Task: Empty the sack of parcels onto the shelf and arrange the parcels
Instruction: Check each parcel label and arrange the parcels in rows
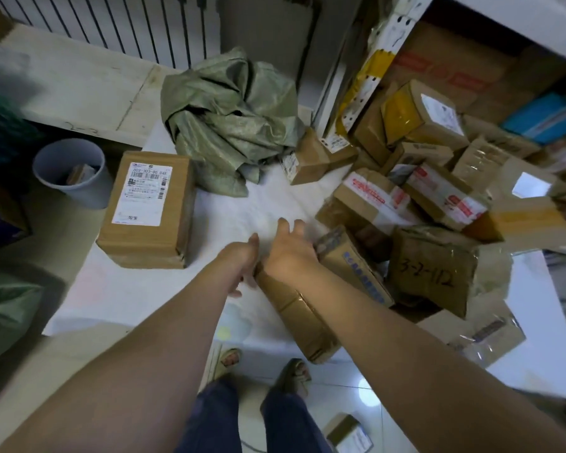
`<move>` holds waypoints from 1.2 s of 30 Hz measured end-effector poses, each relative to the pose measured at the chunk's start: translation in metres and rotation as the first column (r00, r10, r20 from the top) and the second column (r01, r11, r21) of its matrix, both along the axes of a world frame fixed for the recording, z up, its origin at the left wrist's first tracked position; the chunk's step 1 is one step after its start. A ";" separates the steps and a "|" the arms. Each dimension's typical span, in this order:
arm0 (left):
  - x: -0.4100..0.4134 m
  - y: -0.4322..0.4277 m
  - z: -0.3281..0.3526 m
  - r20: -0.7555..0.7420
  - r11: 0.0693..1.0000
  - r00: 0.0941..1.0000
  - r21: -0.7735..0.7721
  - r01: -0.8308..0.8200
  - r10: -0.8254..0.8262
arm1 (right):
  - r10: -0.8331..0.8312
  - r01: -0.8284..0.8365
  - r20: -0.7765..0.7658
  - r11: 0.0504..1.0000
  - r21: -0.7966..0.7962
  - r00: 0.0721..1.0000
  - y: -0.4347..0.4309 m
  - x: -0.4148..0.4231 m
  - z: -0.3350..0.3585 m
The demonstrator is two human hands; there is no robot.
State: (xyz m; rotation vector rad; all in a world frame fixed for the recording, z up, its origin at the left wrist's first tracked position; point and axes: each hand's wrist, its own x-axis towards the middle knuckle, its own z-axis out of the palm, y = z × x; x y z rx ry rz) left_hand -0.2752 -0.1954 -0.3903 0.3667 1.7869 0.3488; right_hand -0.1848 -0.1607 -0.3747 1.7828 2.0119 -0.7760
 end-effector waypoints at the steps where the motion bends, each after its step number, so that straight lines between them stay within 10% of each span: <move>1: 0.003 -0.004 0.006 0.158 0.997 0.987 -0.075 -0.030 0.042 | -0.052 0.051 -0.080 0.999 -0.017 0.995 0.007 0.002 0.004; 8: 0.012 -0.006 0.005 0.188 0.988 0.970 -0.029 -0.152 0.155 | -0.501 0.333 -0.476 0.856 -0.395 0.723 0.028 0.032 0.029; 16: -0.005 0.003 -0.014 0.236 0.765 0.843 0.355 -0.537 0.483 | -0.597 0.377 -0.694 0.799 -0.469 0.403 0.033 0.031 0.011; 21: -0.004 0.006 -0.027 0.008 0.920 0.991 0.371 -0.125 0.131 | -0.261 0.255 -0.199 0.965 -0.053 0.945 0.029 0.015 -0.004; 25: -0.025 0.009 -0.035 0.007 0.844 0.972 0.495 -0.208 0.235 | -0.423 0.393 -0.144 0.898 -0.200 0.895 0.032 0.013 -0.008; 27: -0.039 0.014 -0.034 -0.287 0.791 0.938 0.611 0.021 0.197 | -0.577 0.495 -0.268 0.809 -0.318 0.771 0.033 0.008 -0.012; 31: -0.054 0.022 -0.025 -0.855 0.793 0.499 0.398 0.461 0.139 | -0.552 0.423 -0.287 0.811 -0.405 0.783 0.022 -0.013 -0.017; 36: -0.075 0.017 -0.033 -0.802 0.934 0.590 0.133 0.332 -0.096 | -0.536 0.355 -0.398 0.822 -0.444 0.744 0.016 -0.044 -0.026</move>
